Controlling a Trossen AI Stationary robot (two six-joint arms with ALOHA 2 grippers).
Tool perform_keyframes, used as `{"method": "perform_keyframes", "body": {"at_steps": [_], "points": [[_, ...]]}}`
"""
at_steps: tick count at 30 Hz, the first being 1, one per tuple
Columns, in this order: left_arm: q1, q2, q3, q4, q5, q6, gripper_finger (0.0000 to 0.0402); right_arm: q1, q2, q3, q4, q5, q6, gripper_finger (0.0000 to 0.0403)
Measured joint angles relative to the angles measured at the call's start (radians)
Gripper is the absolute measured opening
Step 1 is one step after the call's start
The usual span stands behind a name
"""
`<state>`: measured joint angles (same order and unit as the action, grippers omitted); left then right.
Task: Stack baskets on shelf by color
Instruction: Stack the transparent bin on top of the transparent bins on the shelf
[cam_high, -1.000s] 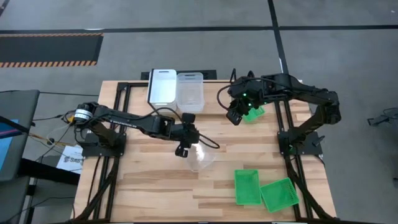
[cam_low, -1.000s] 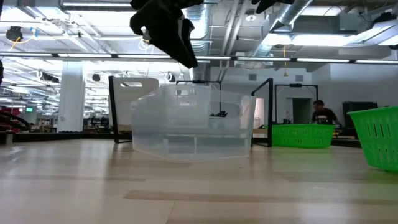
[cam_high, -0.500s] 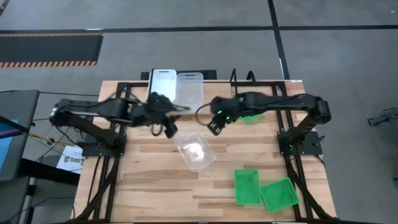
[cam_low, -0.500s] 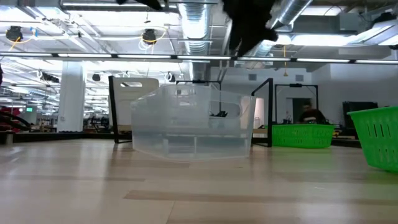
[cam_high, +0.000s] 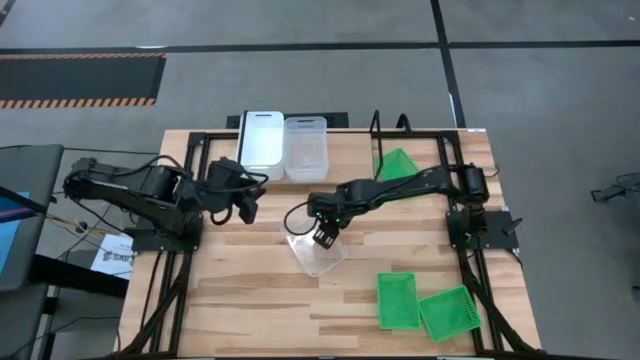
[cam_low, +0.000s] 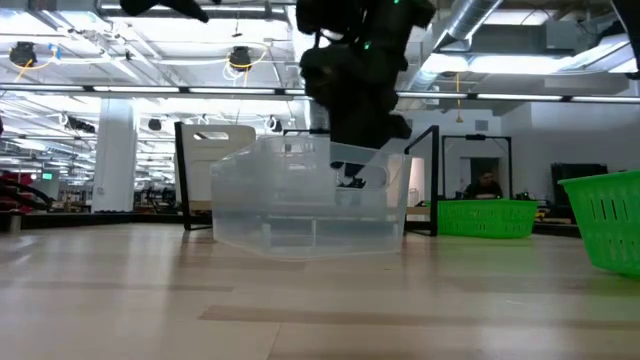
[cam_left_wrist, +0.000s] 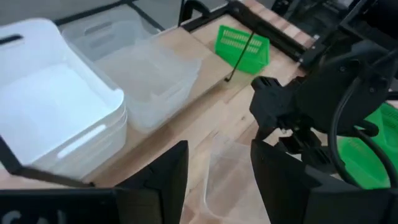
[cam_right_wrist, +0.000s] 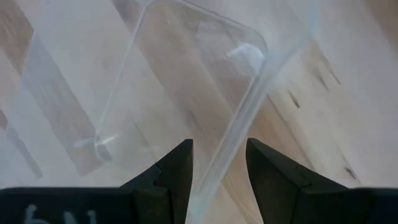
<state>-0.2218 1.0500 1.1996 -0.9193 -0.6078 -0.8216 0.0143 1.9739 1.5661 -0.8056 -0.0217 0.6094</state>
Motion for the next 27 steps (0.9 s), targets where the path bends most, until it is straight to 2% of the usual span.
{"method": "perform_keyframes", "body": {"at_steps": [8,10,12,15,16,21,27], "points": [[0.0,-0.005,-0.047,-0.021,-0.002,-0.005,0.0163,-0.001,0.131,-0.001,0.023,-0.009,-0.013,0.0169],[-0.003,-0.008,-0.049,-0.017,-0.004,-0.002,0.0163,0.001,0.153,-0.002,0.032,-0.036,-0.009,0.0157],[-0.003,-0.022,-0.049,-0.018,-0.003,-0.003,0.0163,0.005,0.16,-0.002,0.032,-0.046,0.012,0.0126],[-0.003,-0.053,-0.049,-0.022,-0.003,-0.03,0.0157,0.006,0.159,-0.001,0.026,-0.049,0.049,0.0037],[-0.003,-0.066,-0.049,-0.026,-0.005,-0.04,0.015,0.006,0.159,-0.001,0.026,-0.054,0.051,0.002],[-0.003,-0.134,-0.049,-0.102,-0.046,-0.124,0.009,0.006,0.102,-0.001,-0.002,-0.071,0.058,0.0006],[-0.003,-0.213,-0.091,-0.235,-0.095,-0.25,0.0023,-0.043,-0.087,0.0,-0.026,-0.097,0.05,0.0003]]}}
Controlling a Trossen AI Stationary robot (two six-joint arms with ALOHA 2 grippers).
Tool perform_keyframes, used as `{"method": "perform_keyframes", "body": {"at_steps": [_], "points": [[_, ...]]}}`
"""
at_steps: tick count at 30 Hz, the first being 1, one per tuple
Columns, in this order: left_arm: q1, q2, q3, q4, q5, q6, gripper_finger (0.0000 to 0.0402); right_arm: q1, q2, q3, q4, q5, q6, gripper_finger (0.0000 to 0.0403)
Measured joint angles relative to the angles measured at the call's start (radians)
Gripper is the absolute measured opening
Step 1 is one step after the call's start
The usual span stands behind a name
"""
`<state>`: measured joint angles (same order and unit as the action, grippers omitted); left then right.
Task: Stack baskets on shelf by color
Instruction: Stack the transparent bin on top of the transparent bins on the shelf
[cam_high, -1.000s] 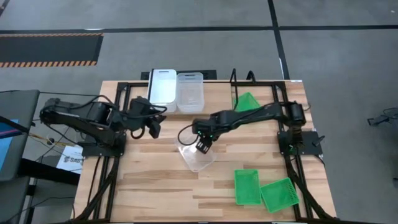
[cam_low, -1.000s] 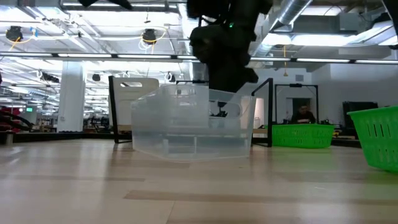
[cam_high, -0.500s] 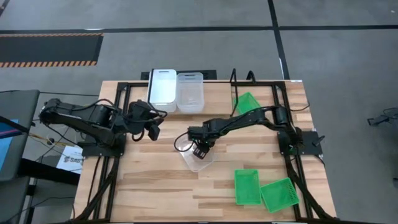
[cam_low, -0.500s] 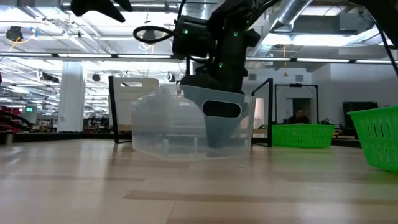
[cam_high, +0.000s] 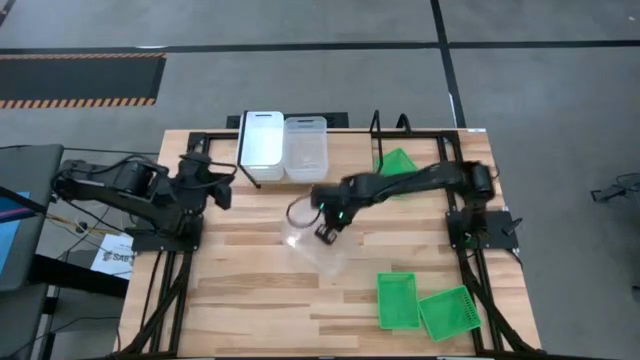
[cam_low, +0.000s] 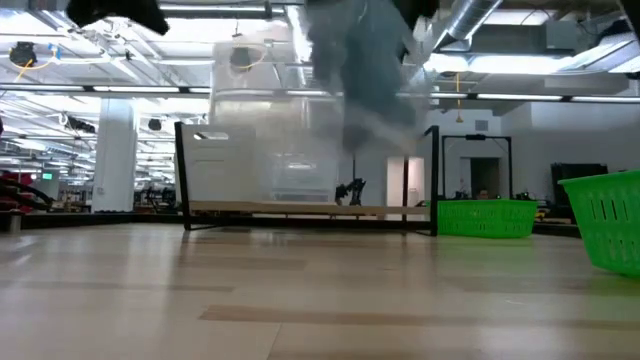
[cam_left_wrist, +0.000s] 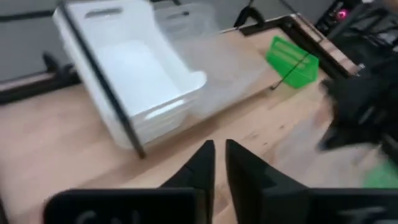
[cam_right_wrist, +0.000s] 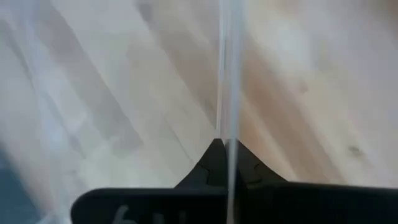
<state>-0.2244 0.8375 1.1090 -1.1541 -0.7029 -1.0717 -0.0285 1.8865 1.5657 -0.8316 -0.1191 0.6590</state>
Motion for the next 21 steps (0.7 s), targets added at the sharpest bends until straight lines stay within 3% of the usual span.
{"method": "perform_keyframes", "body": {"at_steps": [4,8,13,21], "points": [[0.002,-0.07,-0.091,-0.026,0.044,-0.201,0.0005,-0.078,-0.157,0.0,0.078,0.059,0.097,0.0002],[0.002,-0.163,-0.211,-0.011,0.155,-0.398,0.0001,-0.185,-0.252,0.002,0.231,0.151,0.159,0.0002],[0.002,-0.27,-0.346,0.027,0.249,-0.523,0.0001,-0.331,-0.228,0.001,0.371,0.184,0.248,0.0001],[0.003,-0.362,-0.437,0.069,0.252,-0.608,0.0001,-0.42,-0.107,0.015,0.407,0.181,0.379,0.0001]]}}
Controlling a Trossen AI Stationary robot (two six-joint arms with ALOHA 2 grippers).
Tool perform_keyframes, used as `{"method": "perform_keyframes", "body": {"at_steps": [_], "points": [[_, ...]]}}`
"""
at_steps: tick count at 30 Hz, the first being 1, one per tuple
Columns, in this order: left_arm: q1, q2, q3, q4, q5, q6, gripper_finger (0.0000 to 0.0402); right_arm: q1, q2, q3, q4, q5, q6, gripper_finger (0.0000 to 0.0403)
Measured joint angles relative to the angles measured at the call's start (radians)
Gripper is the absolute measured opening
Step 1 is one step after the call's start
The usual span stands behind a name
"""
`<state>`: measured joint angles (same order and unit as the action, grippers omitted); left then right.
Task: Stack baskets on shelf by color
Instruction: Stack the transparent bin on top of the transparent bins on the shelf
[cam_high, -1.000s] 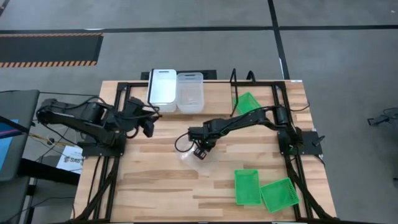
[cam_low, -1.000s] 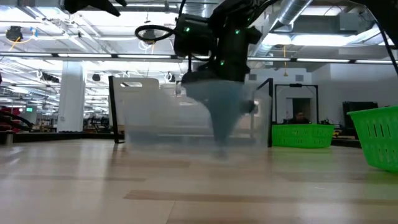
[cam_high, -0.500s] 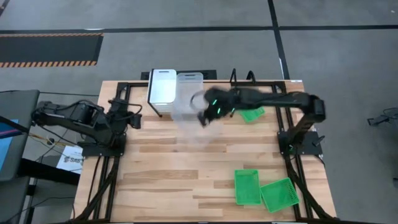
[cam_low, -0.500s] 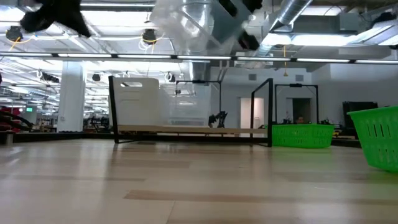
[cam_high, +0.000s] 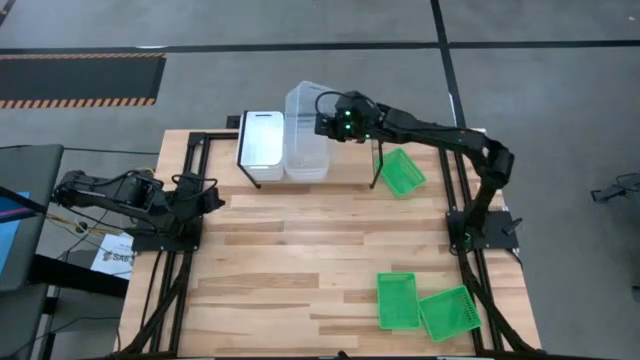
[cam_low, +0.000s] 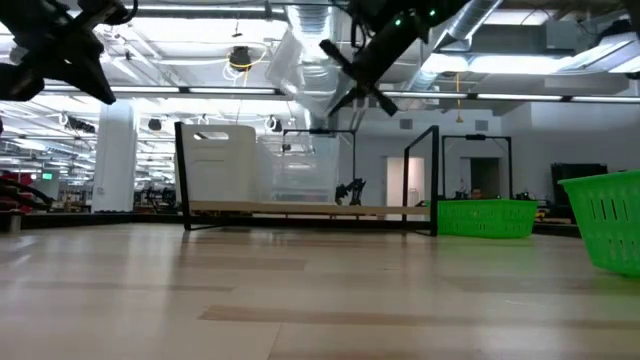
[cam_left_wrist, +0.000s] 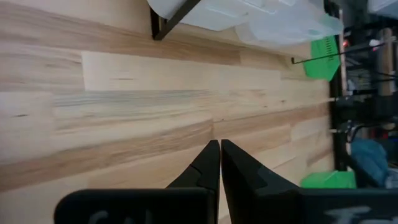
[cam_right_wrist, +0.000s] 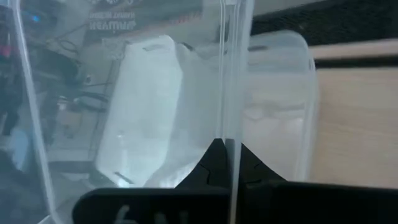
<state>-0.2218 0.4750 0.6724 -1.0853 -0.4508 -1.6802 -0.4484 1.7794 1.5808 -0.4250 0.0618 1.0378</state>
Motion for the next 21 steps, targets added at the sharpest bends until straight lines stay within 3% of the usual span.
{"method": "perform_keyframes", "body": {"at_steps": [6,12,21], "points": [[0.0,-0.005,-0.005,-0.001,-0.018,-0.004,0.0002,0.0,0.084,0.066,-0.017,-0.006,-0.009,0.0001],[0.0,-0.005,-0.005,-0.001,-0.025,-0.004,0.0002,-0.017,0.167,0.132,-0.151,-0.005,-0.05,0.0002],[0.0,-0.005,-0.005,-0.001,-0.027,-0.004,0.0002,-0.045,0.189,0.152,-0.173,0.006,-0.07,0.0005]]}}
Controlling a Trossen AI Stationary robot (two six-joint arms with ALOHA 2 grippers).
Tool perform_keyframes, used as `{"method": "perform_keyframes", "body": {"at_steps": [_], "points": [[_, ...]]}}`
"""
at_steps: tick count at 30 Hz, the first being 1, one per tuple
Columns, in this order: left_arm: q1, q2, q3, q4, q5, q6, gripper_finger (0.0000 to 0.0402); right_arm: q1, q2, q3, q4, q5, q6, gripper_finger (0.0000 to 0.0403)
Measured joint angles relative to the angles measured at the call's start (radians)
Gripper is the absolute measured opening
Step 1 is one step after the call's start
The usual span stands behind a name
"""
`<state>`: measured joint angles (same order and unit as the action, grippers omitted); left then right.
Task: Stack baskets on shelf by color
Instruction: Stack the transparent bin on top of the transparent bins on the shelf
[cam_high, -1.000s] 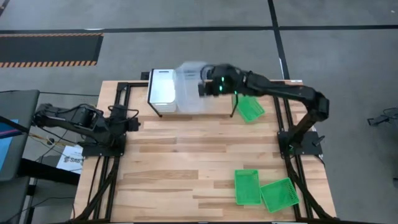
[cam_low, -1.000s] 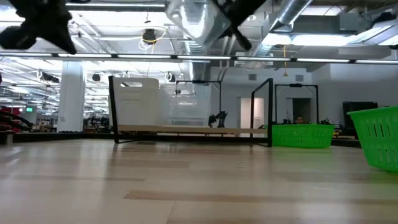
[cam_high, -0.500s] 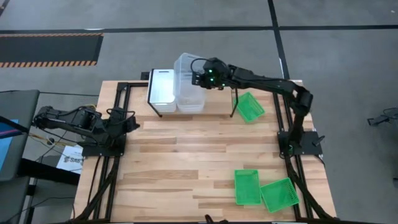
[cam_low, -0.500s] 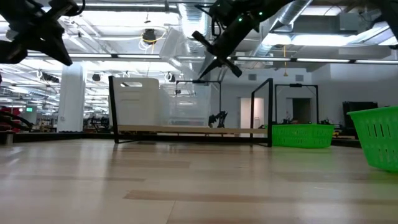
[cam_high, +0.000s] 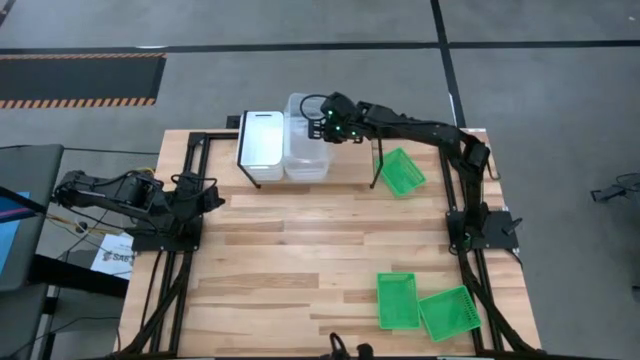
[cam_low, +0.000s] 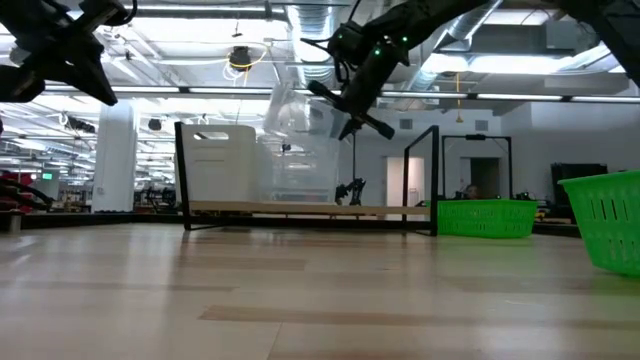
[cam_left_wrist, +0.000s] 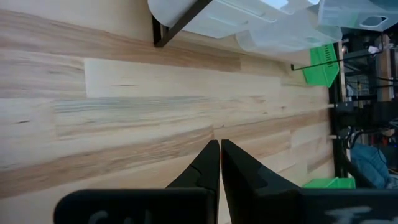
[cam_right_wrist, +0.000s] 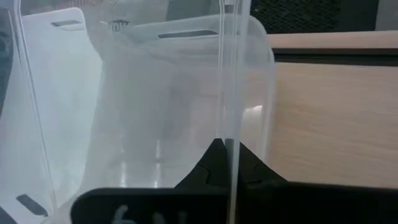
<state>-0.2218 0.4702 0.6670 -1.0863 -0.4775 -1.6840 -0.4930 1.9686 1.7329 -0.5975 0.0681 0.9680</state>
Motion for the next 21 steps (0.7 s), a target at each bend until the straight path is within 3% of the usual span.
{"method": "perform_keyframes", "body": {"at_steps": [10,21], "points": [[0.0,0.0,0.0,0.0,-0.017,0.003,0.0002,-0.001,0.0,0.0,-0.023,0.002,-0.05,0.0016],[0.0,0.0,0.0,0.0,-0.019,0.002,0.0002,-0.001,0.0,0.0,-0.016,0.003,-0.053,0.0087]]}}
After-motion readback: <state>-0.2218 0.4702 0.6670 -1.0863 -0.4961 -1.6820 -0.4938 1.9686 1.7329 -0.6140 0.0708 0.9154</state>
